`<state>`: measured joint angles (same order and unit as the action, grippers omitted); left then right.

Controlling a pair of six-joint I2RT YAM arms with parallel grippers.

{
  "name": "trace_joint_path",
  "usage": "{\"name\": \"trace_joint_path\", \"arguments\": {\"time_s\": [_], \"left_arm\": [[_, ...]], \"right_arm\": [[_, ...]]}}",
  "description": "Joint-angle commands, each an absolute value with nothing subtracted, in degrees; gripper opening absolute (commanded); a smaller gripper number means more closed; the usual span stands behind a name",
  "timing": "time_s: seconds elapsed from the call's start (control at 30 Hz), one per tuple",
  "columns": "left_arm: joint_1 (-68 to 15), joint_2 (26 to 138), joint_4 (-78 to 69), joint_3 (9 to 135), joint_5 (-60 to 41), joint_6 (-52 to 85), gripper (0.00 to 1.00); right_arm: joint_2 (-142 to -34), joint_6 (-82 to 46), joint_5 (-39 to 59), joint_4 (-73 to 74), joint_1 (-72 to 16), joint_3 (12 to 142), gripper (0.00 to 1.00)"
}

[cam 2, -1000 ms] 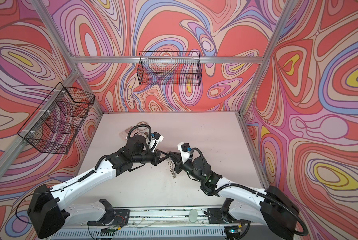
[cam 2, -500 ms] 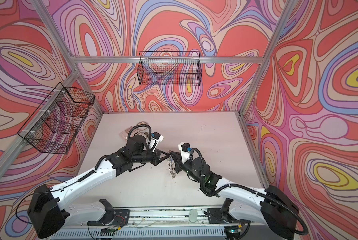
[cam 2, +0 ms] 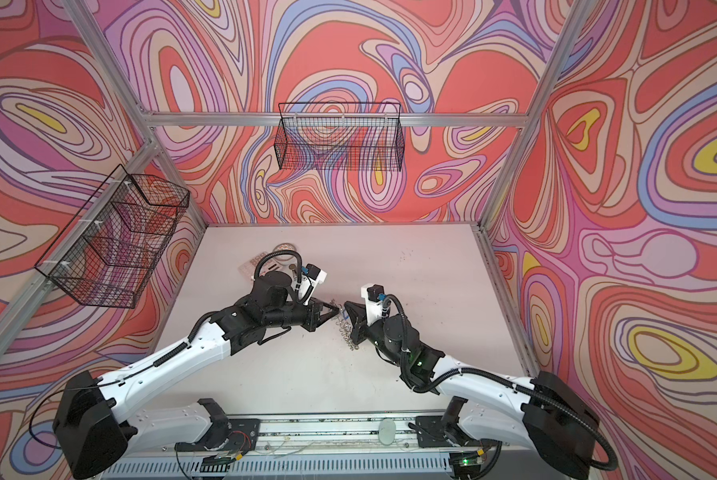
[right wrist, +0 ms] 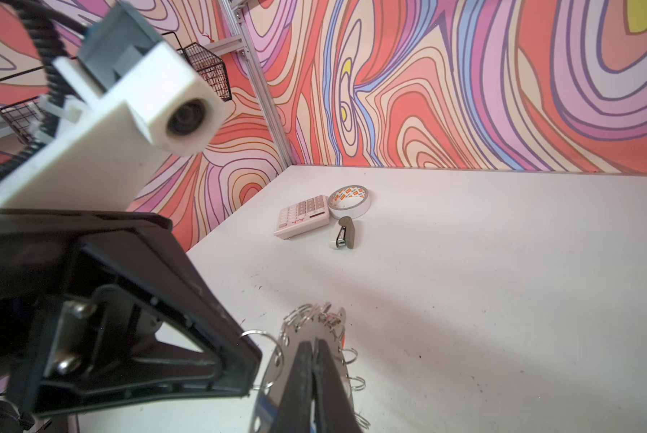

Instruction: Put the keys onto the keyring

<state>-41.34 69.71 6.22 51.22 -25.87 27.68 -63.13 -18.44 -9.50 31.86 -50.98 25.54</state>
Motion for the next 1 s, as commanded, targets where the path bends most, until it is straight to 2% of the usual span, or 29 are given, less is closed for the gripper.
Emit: {"name": "trace_joint_path", "arguments": {"time_s": [0.0, 0.5, 0.67, 0.97], "left_arm": [[-41.84, 67.74, 1.71, 50.56, -25.90, 27.86, 0.00], [-41.92, 68.38, 2.09, 50.43, -26.43, 28.12, 0.00], [-41.92, 69.20, 0.88, 50.45, -28.78, 28.38, 0.00], [-41.92, 70.03, 1.23, 51.24, -30.40, 28.04, 0.00]], "right_arm": [[-62.86, -19.68, -10.66, 31.57, -50.97, 24.97, 0.00], [-55.64, -18.05, -6.08, 36.31, -50.97, 22.53, 0.00], [-57.27, -17.48, -0.83, 36.74, -50.98, 24.26, 0.00], [-59.72, -17.21, -0.03, 39.02, -51.15, 24.48, 0.00]]}}
